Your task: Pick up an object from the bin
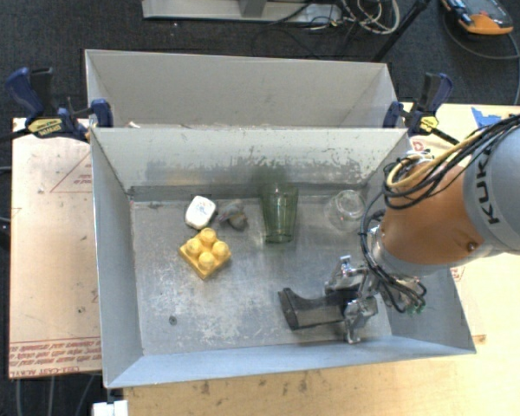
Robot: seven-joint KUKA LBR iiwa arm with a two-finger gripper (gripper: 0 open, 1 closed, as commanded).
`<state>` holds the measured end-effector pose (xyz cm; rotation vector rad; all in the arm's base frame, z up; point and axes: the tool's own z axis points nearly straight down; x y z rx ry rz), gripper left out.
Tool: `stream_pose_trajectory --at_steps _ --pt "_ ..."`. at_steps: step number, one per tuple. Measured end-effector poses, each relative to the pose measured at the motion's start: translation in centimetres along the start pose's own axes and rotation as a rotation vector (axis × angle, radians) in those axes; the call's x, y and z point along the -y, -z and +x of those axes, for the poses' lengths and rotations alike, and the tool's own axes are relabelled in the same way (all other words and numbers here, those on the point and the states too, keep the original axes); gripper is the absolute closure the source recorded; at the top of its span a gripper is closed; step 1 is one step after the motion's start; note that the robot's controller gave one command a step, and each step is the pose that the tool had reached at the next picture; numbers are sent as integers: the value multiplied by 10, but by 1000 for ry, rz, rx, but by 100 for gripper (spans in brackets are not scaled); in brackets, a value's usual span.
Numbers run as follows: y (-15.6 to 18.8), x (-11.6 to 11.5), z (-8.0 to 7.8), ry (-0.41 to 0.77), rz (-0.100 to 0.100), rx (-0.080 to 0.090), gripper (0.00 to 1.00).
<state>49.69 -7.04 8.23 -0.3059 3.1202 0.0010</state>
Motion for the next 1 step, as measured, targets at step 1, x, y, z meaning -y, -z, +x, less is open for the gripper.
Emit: stream_pose_trajectory --at_steps 1 --pt "151 13 -12 177 1 -1 100"
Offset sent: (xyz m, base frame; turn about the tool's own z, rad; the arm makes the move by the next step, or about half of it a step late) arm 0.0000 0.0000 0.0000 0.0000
